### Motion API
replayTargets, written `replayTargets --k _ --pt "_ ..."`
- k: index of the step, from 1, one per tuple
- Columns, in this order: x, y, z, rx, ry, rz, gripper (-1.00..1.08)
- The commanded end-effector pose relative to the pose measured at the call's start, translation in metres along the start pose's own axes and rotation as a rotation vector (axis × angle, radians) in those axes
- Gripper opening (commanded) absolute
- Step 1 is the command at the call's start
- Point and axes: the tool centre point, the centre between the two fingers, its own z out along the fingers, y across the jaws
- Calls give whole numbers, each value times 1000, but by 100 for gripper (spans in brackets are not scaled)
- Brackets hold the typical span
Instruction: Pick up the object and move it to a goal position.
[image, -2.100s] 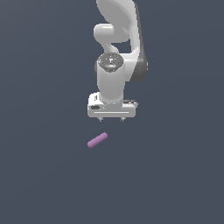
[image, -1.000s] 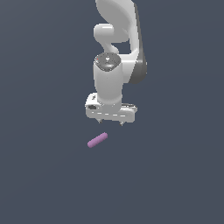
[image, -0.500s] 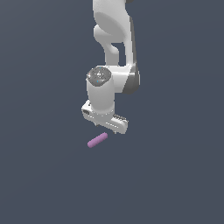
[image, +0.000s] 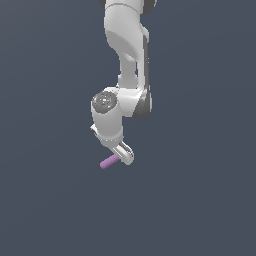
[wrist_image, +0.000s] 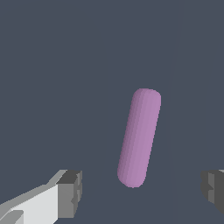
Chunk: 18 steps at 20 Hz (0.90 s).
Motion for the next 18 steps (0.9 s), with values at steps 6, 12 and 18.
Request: replayTargets --k 6,12,18 --pt "11 10 19 -8 5 152 100" --pt "15 13 25 -11 7 202 100" --pt "15 13 29 -11 7 200 100"
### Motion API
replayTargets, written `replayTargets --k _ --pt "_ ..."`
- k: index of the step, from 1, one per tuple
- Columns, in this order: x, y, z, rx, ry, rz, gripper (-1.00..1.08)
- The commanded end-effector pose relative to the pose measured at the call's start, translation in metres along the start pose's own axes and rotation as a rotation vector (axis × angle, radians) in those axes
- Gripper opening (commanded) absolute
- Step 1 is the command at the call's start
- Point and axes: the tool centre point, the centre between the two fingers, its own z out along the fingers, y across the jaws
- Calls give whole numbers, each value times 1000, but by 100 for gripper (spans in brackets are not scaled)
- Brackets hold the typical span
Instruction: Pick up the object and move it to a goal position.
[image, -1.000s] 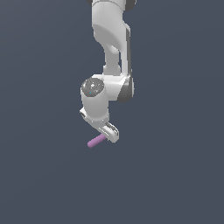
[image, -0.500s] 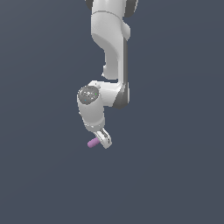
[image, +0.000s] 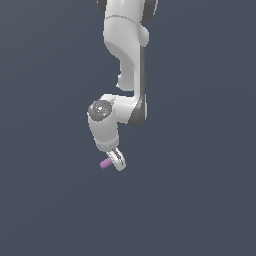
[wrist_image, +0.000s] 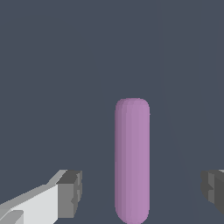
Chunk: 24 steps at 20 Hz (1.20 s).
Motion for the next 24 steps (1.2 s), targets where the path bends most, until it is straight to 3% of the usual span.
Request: replayTargets --k 1,14,15,24 --pt "0 0 5 -1 0 1 100" --pt "0 0 49 0 0 5 100" --pt "0 0 49 0 0 5 -100" --pt "0 0 49 0 0 5 -100"
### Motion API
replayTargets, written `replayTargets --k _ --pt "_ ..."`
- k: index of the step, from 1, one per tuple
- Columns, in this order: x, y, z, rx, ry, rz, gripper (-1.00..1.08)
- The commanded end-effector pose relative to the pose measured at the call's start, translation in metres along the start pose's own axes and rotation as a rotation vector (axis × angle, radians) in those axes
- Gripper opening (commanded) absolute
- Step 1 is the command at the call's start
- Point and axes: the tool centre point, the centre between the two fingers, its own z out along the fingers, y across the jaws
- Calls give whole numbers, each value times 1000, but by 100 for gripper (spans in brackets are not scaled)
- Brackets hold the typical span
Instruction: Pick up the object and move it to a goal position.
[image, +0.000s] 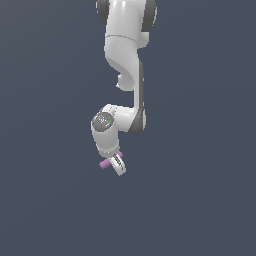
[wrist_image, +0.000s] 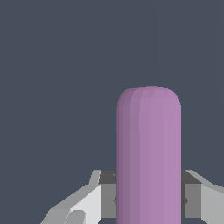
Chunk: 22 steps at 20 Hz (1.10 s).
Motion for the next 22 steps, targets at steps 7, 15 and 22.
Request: replayTargets --k 7,15,22 --pt "-3 -8 -11 0 0 0 -100" --pt "-14 -40 -56 -1 1 1 -100" --pt "-28 -80 -114 -1 2 1 -100"
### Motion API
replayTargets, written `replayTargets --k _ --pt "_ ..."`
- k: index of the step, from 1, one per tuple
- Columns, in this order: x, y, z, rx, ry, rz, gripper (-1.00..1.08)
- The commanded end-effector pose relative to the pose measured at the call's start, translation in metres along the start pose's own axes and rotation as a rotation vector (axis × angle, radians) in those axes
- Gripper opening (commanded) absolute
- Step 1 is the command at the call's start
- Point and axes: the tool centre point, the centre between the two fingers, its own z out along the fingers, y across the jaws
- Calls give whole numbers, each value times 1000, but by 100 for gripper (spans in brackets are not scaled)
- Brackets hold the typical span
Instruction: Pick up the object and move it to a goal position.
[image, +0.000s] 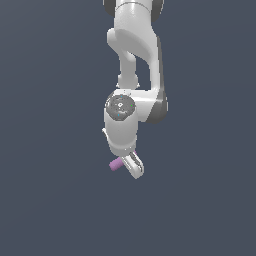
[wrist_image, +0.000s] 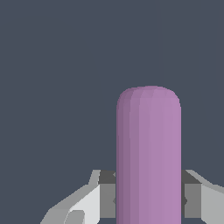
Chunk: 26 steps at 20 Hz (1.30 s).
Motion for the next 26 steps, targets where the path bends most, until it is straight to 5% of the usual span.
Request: replayTargets --k 1,13,26 --pt "-5 -15 -21 -1 0 0 -100" --pt "-24 -77 -105 0 0 0 -100" --pt "-31 -102 -136 1 -1 -1 -100"
